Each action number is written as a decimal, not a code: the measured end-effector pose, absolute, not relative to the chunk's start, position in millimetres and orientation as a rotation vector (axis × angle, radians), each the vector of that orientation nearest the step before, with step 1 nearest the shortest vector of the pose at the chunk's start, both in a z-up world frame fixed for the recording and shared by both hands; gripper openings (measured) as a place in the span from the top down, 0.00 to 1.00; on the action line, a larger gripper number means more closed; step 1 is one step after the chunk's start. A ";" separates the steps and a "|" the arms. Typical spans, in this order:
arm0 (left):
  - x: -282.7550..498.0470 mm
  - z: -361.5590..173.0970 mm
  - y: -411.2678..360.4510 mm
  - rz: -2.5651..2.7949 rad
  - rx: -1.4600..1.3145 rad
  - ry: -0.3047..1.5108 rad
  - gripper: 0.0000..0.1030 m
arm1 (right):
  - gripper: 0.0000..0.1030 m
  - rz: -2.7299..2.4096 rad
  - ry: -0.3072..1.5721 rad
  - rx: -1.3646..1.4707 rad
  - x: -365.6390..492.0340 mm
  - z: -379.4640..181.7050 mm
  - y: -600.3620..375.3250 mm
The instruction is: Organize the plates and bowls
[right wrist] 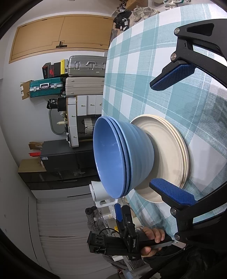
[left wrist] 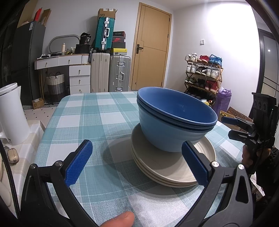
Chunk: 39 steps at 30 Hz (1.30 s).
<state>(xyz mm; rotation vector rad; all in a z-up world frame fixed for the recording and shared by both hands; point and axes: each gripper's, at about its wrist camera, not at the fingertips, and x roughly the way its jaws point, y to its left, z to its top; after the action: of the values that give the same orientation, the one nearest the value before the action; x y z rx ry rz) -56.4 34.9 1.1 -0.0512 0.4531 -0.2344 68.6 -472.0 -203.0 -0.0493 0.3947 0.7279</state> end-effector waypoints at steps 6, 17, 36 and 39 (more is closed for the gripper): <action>-56.5 1.2 35.1 -0.235 -0.051 0.454 0.01 | 0.01 0.726 0.389 -0.046 69.0 -201.9 -473.2; -57.6 0.9 34.3 -0.234 -0.053 0.454 0.01 | 0.01 0.725 0.389 -0.044 69.5 -201.8 -473.4; -58.0 0.0 32.7 -0.235 -0.054 0.454 0.01 | 0.01 0.728 0.381 -0.042 70.4 -198.1 -473.5; -57.9 0.0 32.7 -0.235 -0.054 0.455 0.01 | 0.01 0.728 0.377 -0.041 69.4 -196.9 -473.6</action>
<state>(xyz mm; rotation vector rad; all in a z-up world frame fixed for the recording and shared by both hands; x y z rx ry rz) -58.0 32.7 0.0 -0.0540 0.4551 -0.2345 69.4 -473.6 -196.9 -0.0411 0.3773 0.7275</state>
